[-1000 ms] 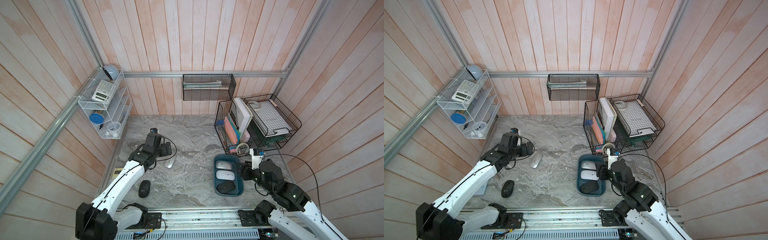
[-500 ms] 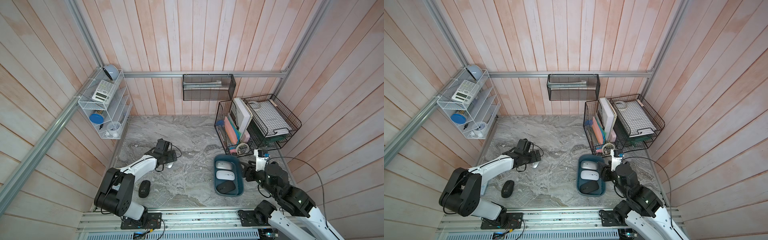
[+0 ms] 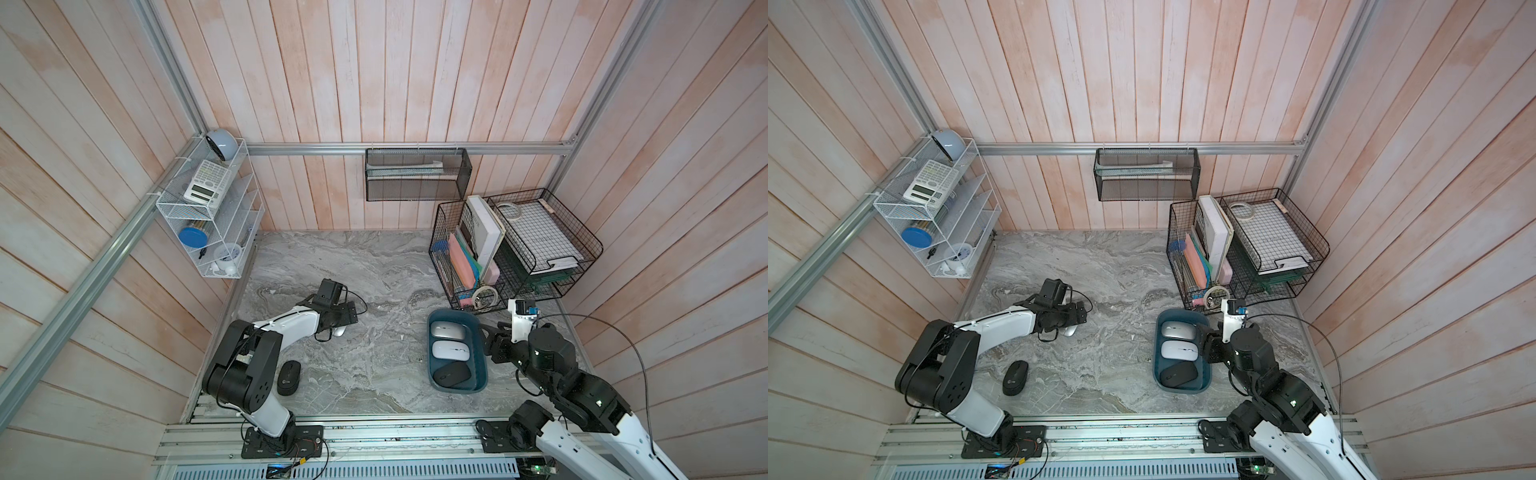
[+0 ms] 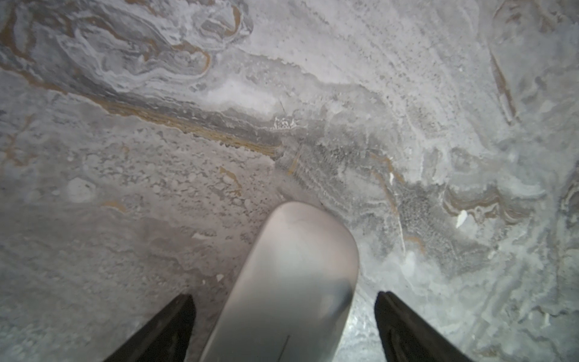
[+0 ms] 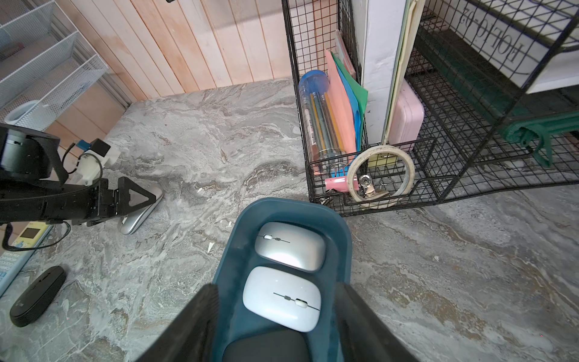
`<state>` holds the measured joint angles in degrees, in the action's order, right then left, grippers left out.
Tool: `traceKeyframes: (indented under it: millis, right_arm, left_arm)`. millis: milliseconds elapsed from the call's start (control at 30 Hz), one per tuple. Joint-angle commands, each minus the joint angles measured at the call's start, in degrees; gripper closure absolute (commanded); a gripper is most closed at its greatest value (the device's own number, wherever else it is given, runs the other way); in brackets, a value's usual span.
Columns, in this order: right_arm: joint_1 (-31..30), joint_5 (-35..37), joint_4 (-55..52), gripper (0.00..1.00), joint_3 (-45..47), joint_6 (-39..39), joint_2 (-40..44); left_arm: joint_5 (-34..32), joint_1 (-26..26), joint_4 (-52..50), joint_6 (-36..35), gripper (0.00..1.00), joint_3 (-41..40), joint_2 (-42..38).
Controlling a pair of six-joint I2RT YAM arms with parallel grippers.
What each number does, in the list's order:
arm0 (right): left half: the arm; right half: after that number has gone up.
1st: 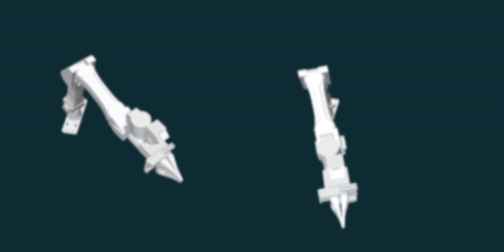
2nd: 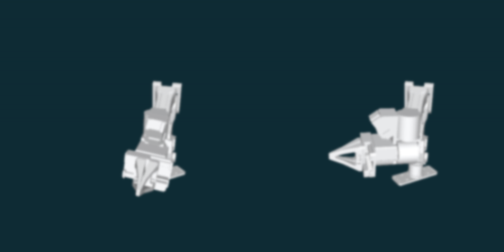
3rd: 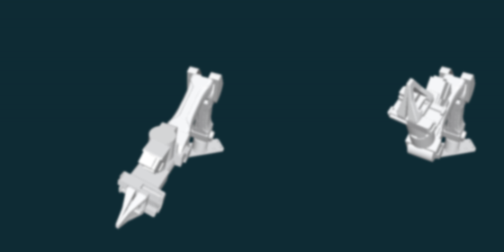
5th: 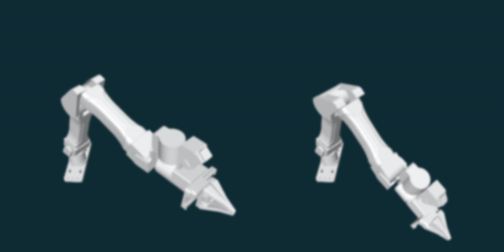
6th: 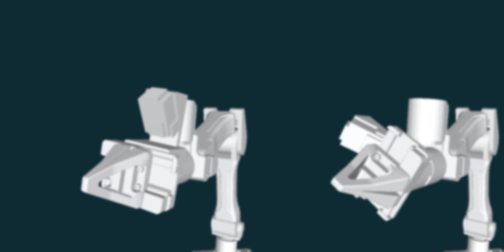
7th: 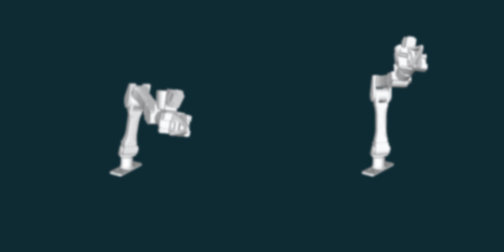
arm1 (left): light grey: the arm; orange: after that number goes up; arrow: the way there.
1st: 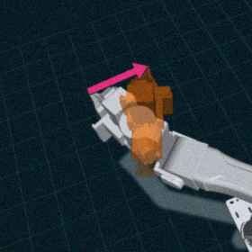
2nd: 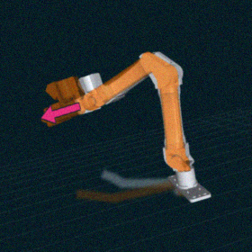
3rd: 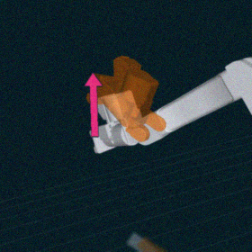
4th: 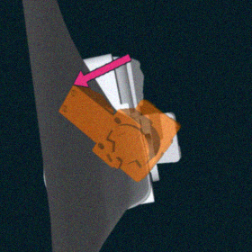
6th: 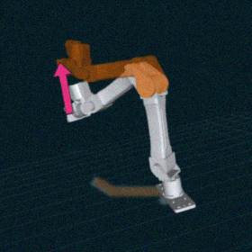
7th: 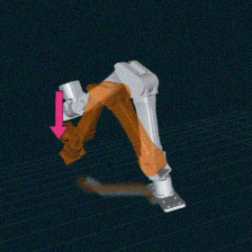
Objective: Put the mouse in the storage box
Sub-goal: Pick up the mouse from the center of the board.
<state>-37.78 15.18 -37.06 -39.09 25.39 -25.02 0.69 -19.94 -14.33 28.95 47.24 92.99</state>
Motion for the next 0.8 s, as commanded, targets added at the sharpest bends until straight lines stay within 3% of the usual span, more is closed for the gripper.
traceKeyframes:
  millis: [0, 267, 767]
  right_arm:
    - [0.16, 0.57, -0.25, 0.35, 0.58, -0.32, 0.67]
    - [0.26, 0.36, 0.24, 0.35, 1.10, 0.02, -0.03]
    - [0.28, 0.03, 0.58, 0.35, 1.52, 0.12, 0.27]
  left_arm:
    - [-1.24, -0.46, -3.12, -0.69, 0.06, -0.12, -1.07]
    - [-8.52, -6.23, -8.65, -1.66, 0.08, 1.38, -1.26]
    - [-12.35, -6.58, -11.23, 0.96, 0.20, 6.02, 4.20]
